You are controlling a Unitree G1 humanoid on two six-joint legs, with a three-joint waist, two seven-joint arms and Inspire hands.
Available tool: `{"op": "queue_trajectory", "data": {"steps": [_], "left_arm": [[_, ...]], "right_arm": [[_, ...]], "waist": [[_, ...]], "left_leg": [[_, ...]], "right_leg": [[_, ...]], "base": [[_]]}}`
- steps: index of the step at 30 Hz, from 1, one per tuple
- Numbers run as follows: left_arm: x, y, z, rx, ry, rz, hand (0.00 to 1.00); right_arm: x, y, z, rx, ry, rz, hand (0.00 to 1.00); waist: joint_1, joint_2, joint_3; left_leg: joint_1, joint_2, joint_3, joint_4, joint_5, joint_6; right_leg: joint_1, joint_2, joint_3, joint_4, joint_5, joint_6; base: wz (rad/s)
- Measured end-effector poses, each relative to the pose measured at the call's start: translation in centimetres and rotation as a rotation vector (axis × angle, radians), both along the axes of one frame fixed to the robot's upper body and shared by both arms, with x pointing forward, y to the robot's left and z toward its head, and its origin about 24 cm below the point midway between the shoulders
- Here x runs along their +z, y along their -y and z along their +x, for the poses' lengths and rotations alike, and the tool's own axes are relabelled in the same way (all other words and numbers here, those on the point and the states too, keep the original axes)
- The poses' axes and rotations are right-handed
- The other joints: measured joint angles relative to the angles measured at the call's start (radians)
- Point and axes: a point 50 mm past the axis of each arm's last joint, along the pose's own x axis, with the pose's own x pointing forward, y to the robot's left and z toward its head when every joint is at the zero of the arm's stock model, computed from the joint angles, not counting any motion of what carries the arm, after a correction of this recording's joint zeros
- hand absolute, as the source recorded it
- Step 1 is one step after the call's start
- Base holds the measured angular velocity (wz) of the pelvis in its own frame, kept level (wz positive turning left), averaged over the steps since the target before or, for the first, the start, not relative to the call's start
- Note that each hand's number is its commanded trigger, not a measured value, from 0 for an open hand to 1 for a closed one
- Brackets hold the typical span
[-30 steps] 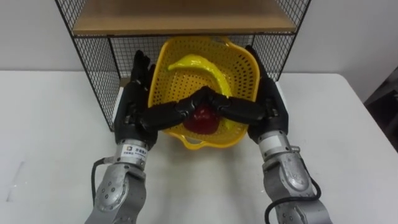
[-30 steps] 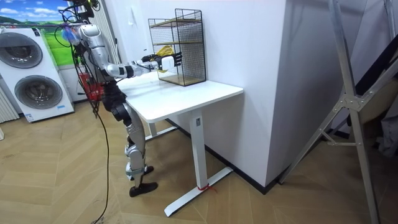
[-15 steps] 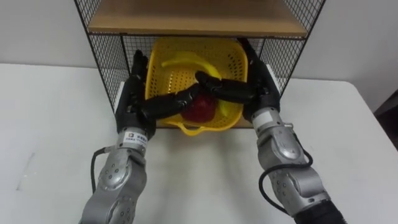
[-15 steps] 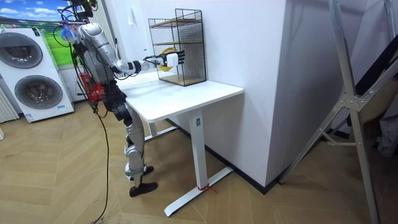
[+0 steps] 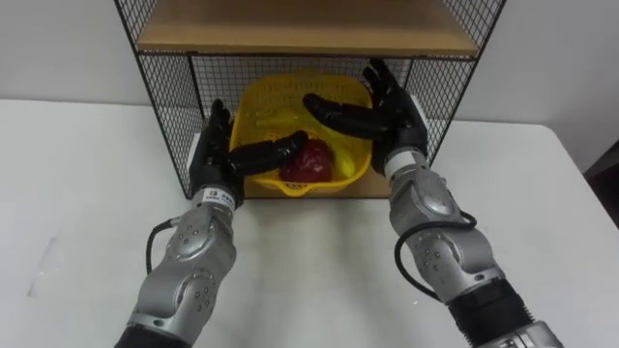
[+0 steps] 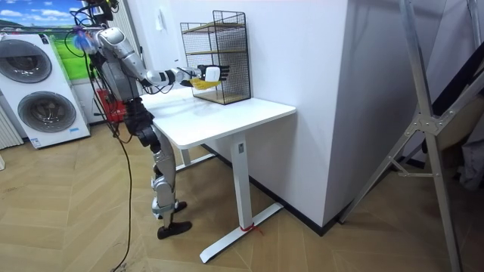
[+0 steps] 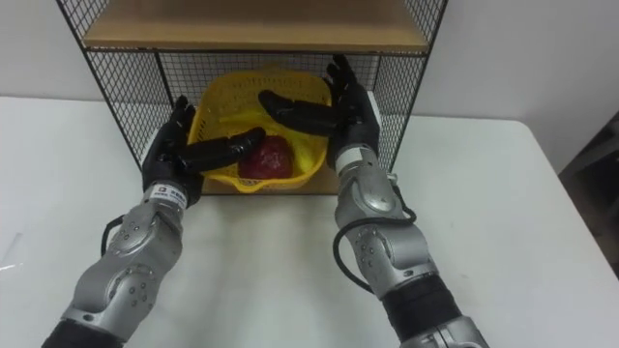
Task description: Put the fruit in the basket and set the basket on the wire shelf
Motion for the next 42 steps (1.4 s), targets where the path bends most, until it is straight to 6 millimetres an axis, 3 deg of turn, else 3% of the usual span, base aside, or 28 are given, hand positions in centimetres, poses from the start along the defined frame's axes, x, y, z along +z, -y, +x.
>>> {"op": "queue_trajectory", "data": {"steps": [5, 13, 29, 37, 42], "left_arm": [[-0.4, 0.0, 0.0, -0.008, -0.043, 0.006, 0.0], [-0.8, 0.0, -0.1, -0.016, -0.073, 0.02, 0.0], [-2.5, -0.6, 0.1, -0.014, -0.141, 0.046, 0.0], [-1.8, -0.6, 1.2, -0.012, -0.129, 0.053, 0.0], [-1.1, -0.3, 2.3, -0.029, -0.128, 0.066, 0.0]], "right_arm": [[-0.5, 0.0, 0.0, -0.003, -0.031, -0.02, 0.0], [-1.4, 0.1, -0.1, -0.005, -0.076, -0.053, 0.0], [-2.4, 0.7, -0.2, 0.021, -0.103, -0.084, 0.0], [-4.0, 1.2, -0.1, 0.004, -0.181, -0.12, 0.0], [-2.9, 1.0, 1.3, -0.008, -0.182, -0.136, 0.0]], "waist": [[-0.002, 0.023, -0.0051], [-0.004, 0.039, -0.0015], [-0.003, 0.038, -0.0012], [-0.003, 0.035, -0.0008], [-0.005, 0.035, -0.0013]], "left_leg": [[0.002, 0.0, 0.0, 0.0, 0.0, 0.0], [0.01, 0.0, 0.0, -0.003, 0.001, -0.001], [0.021, 0.001, 0.004, -0.005, 0.001, -0.002], [0.016, 0.001, 0.003, -0.004, 0.001, -0.002], [0.013, 0.001, 0.003, -0.003, 0.002, -0.002]], "right_leg": [[0.001, -0.001, 0.001, 0.001, 0.001, 0.0], [0.011, -0.004, 0.0, 0.002, 0.001, -0.001], [0.017, 0.0, 0.008, 0.0, 0.0, -0.001], [0.014, 0.0, 0.006, 0.001, 0.0, -0.001], [0.01, 0.001, 0.006, 0.002, 0.0, -0.001]], "base": [[0.0], [0.0], [0.0], [0.0], [0.0]]}}
